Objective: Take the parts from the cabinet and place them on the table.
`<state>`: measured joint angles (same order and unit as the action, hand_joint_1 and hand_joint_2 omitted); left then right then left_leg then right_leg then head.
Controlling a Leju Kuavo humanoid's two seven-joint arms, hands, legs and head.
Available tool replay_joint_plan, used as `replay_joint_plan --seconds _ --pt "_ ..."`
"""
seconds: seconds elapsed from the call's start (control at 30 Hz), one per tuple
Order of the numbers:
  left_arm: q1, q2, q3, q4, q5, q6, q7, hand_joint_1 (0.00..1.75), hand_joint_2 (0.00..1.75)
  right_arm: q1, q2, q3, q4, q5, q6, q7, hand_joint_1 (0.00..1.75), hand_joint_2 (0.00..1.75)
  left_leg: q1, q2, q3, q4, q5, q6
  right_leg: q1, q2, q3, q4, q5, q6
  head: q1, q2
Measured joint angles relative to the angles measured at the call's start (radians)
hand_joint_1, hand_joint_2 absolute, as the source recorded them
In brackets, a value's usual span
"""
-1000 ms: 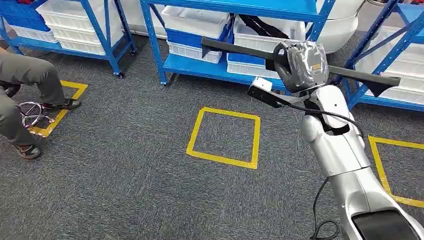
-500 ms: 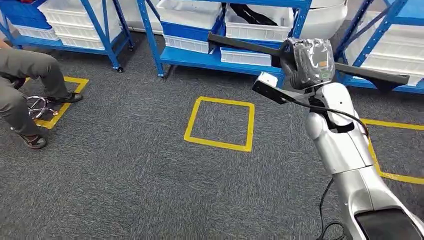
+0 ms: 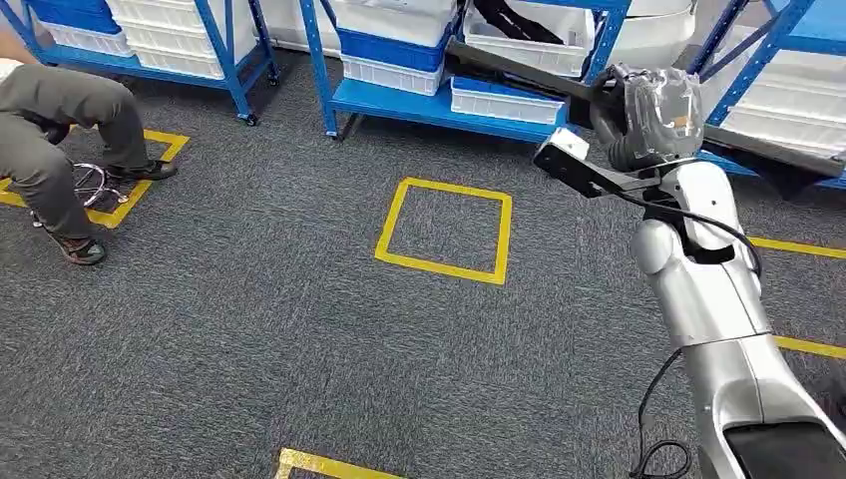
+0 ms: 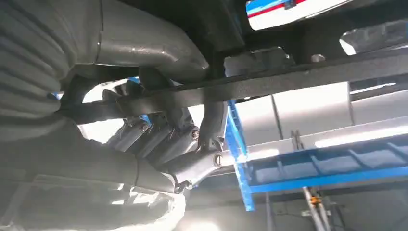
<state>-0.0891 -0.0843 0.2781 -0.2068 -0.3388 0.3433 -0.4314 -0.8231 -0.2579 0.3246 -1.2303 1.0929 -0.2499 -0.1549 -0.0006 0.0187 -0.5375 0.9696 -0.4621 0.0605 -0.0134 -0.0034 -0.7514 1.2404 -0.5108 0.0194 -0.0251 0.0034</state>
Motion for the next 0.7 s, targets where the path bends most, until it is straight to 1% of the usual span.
replay_joint_plan --seconds 0.03,0.07,0.1,0.13,0.17,0.2,0.23,0.27,0.3,0.33,0.37,0.4,0.43,0.47,0.5,0.53,0.57,0.6,0.63,0.67,0.7 --pt "0.000 0.000 0.000 0.000 0.000 0.000 0.000 0.00 1.75 0.004 -0.001 -0.005 0.000 0.000 0.000 0.004 1.66 1.75 -0.002 0.007 -0.013 0.002 0.008 -0.001 0.001 0.000 -0.020 0.072 -0.028 0.004 0.001 0.000" --pt "0.001 -0.001 0.000 0.000 0.000 0.000 -0.001 0.00 1.75 0.007 -0.002 -0.007 0.000 0.000 0.000 0.005 1.66 1.75 -0.003 0.013 -0.021 0.003 0.014 0.000 0.001 0.000 -0.015 0.086 -0.034 0.011 0.002 0.000" --pt "0.001 -0.003 0.000 0.000 0.000 0.000 -0.002 0.00 1.75 0.008 -0.001 -0.012 0.000 0.000 0.000 0.007 1.66 1.75 -0.004 0.020 -0.030 0.005 0.019 -0.002 0.000 0.000 0.022 0.047 -0.025 0.018 0.001 0.000" --pt "0.001 -0.005 0.000 0.000 0.000 0.000 -0.003 0.00 1.75 0.008 -0.001 -0.015 0.000 0.000 0.000 0.007 1.66 1.75 -0.003 0.029 -0.036 0.009 0.022 -0.004 0.001 -0.003 0.077 -0.030 -0.007 0.025 0.001 0.000" --pt "0.001 -0.005 0.000 0.000 0.000 0.000 -0.003 0.00 1.75 0.006 -0.001 -0.018 0.000 0.000 0.000 0.007 1.66 1.75 -0.003 0.037 -0.041 0.014 0.022 -0.005 0.001 -0.017 0.143 -0.130 0.017 0.031 0.001 0.000" --pt "0.001 -0.005 0.000 0.000 0.000 0.000 -0.003 0.00 1.75 0.004 -0.001 -0.020 -0.002 0.000 0.000 0.007 1.66 1.75 -0.007 0.045 -0.043 0.023 0.022 -0.006 0.001 -0.064 0.205 -0.227 0.029 0.031 0.002 0.000" --pt "0.001 -0.005 0.000 0.000 0.000 0.000 -0.006 0.00 1.75 0.001 0.000 -0.020 -0.002 0.002 -0.001 0.010 1.66 1.75 -0.014 0.054 -0.049 0.027 0.022 -0.011 0.016 -0.073 0.209 -0.241 0.022 0.019 0.002 0.000" --pt "0.001 -0.006 0.000 0.000 0.000 0.000 -0.009 0.00 1.75 0.000 0.002 -0.021 -0.002 0.005 -0.002 0.010 1.66 1.75 -0.017 0.060 -0.051 0.029 0.024 -0.015 0.014 -0.053 0.206 -0.244 0.031 0.008 0.000 0.000" --pt "0.001 -0.006 0.000 0.000 0.000 0.000 -0.009 0.00 1.75 0.000 0.001 -0.023 -0.002 0.010 -0.002 0.013 1.66 1.75 -0.017 0.068 -0.051 0.030 0.025 -0.017 0.013 -0.045 0.204 -0.243 0.035 0.004 0.000 0.000" --pt "0.001 -0.007 0.000 0.000 0.000 0.000 -0.010 0.00 1.75 0.001 0.001 -0.025 -0.001 0.016 -0.004 0.016 1.66 1.75 -0.016 0.077 -0.051 0.028 0.029 -0.022 0.014 -0.035 0.198 -0.241 0.038 -0.002 -0.001 0.000" --pt "0.001 -0.007 0.000 0.000 0.000 0.000 -0.010 0.00 1.75 0.000 0.000 -0.030 -0.001 0.022 -0.005 0.018 1.66 1.75 -0.016 0.086 -0.053 0.029 0.030 -0.026 0.009 -0.027 0.198 -0.244 0.044 -0.011 0.000 0.000" --pt "0.001 -0.005 0.000 0.000 -0.002 0.000 -0.010 0.00 1.75 0.000 0.000 -0.033 -0.001 0.025 -0.006 0.019 1.66 1.75 -0.011 0.067 -0.061 0.040 0.018 -0.034 -0.005 -0.019 0.198 -0.248 0.051 -0.018 0.001 0.000" --pt "0.001 -0.006 0.000 0.000 -0.002 0.000 -0.010 0.00 1.75 -0.002 0.002 -0.034 -0.001 0.027 -0.007 0.019 1.66 1.75 -0.007 0.025 -0.073 0.071 -0.016 -0.045 -0.005 -0.009 0.193 -0.248 0.056 -0.023 -0.002 0.000" --pt "0.002 -0.007 0.000 0.000 -0.002 0.000 -0.010 0.00 1.75 -0.002 0.003 -0.035 0.000 0.027 -0.007 0.021 1.66 1.75 -0.002 0.007 -0.097 0.135 -0.063 -0.051 -0.005 -0.003 0.188 -0.248 0.061 -0.030 -0.005 0.000" --pt "0.003 -0.007 0.001 0.000 -0.002 0.000 -0.010 0.00 1.75 -0.003 0.006 -0.035 0.003 0.028 -0.007 0.022 1.66 1.75 0.002 -0.003 -0.129 0.214 -0.107 -0.056 -0.005 0.007 0.182 -0.247 0.063 -0.032 -0.003 0.000" --pt "0.004 -0.007 0.002 0.000 -0.002 0.000 -0.010 0.00 1.75 -0.003 0.008 -0.035 0.005 0.030 -0.007 0.022 1.66 1.75 0.004 -0.007 -0.156 0.280 -0.134 -0.059 -0.004 0.017 0.177 -0.246 0.068 -0.033 -0.005 0.000" --pt "0.005 -0.007 0.002 0.000 -0.002 0.000 -0.010 0.00 1.75 -0.002 0.010 -0.035 0.007 0.033 -0.007 0.022 1.66 1.75 0.006 -0.009 -0.174 0.325 -0.142 -0.060 -0.004 0.031 0.172 -0.245 0.072 -0.032 -0.005 0.000" --pt "0.005 -0.007 0.003 0.000 -0.002 0.000 -0.010 0.00 1.75 -0.001 0.010 -0.035 0.009 0.036 -0.007 0.022 1.66 1.75 0.007 -0.011 -0.168 0.318 -0.126 -0.060 -0.004 0.044 0.169 -0.245 0.075 -0.029 -0.005 0.000" --pt "0.005 -0.007 0.004 0.000 -0.002 0.000 -0.010 0.00 1.75 -0.002 0.012 -0.035 0.013 0.042 -0.006 0.023 1.66 1.75 0.011 -0.014 -0.138 0.265 -0.087 -0.058 -0.005 0.057 0.167 -0.243 0.077 -0.026 -0.005 0.000" --pt "0.005 -0.007 0.005 0.000 -0.002 0.000 -0.011 0.00 1.75 -0.004 0.013 -0.036 0.016 0.046 -0.006 0.024 1.66 1.75 0.012 -0.022 -0.101 0.196 -0.049 -0.055 -0.005 0.067 0.167 -0.242 0.078 -0.024 -0.004 0.000" --pt "0.005 -0.007 0.008 0.000 -0.002 0.000 -0.012 0.00 1.75 -0.010 0.014 -0.037 0.020 0.049 -0.006 0.024 1.66 1.75 0.016 -0.061 -0.049 0.098 -0.002 -0.050 -0.005 0.079 0.167 -0.241 0.079 -0.022 -0.005 0.000"
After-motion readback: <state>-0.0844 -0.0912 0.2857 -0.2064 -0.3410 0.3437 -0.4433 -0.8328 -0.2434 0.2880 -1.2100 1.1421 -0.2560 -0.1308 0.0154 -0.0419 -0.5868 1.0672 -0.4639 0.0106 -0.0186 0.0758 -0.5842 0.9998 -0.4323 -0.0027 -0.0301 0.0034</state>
